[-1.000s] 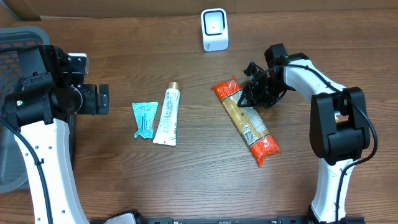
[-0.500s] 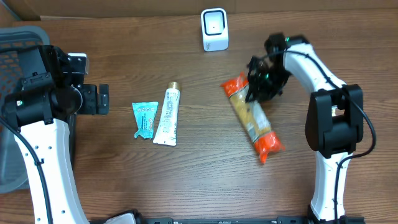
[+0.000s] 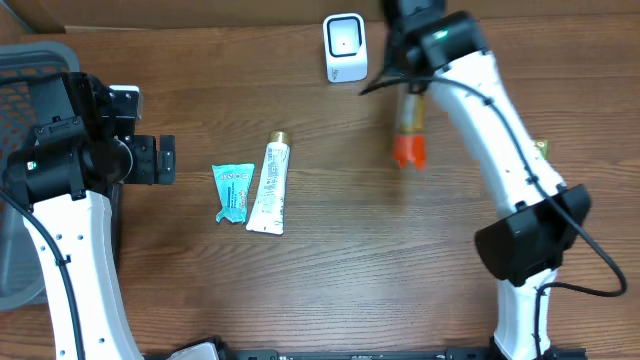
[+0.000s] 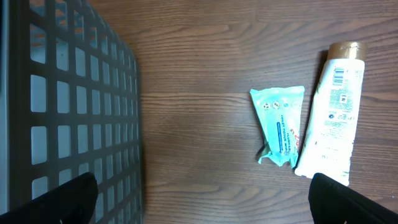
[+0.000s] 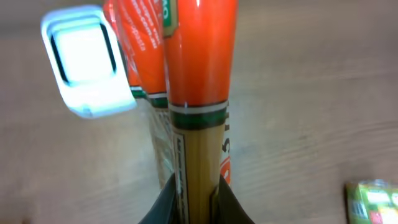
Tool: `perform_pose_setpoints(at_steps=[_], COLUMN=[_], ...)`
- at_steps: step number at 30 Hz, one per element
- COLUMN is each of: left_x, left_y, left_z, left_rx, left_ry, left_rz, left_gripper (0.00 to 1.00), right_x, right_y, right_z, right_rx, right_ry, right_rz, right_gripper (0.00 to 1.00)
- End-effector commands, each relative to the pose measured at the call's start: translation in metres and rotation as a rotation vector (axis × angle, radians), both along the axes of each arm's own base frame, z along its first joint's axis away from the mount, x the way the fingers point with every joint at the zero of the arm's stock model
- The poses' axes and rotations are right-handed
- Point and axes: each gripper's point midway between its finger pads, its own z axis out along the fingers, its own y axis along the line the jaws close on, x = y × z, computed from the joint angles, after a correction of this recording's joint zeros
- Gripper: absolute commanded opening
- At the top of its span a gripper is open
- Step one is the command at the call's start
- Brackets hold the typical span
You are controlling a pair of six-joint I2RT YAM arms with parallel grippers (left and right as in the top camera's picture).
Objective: Scan the item barcode
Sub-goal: 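Raise the spaghetti package and hold it before the scanner window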
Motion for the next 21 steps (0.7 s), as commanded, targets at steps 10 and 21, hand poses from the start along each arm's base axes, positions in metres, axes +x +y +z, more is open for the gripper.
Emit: perform_pose_setpoints(at_steps=[10, 21], left_x=[0.0, 0.0], left_y=[0.0, 0.0], left_z=[0.004, 0.004], left_rx=[0.004, 0.004], left_ry=[-0.012, -0.012], left_rz=[-0.014, -0.013], left_gripper=[1.0, 1.0], right_x=[0.064, 0.114], right_y=[0.019, 0.057], right_z=[0.101, 0.067], right_rx=[-0.306, -0.616], right_ry=[-0.494, -0.513], right_rz=[0.038, 0.323], right_gripper=[0.04, 0.04])
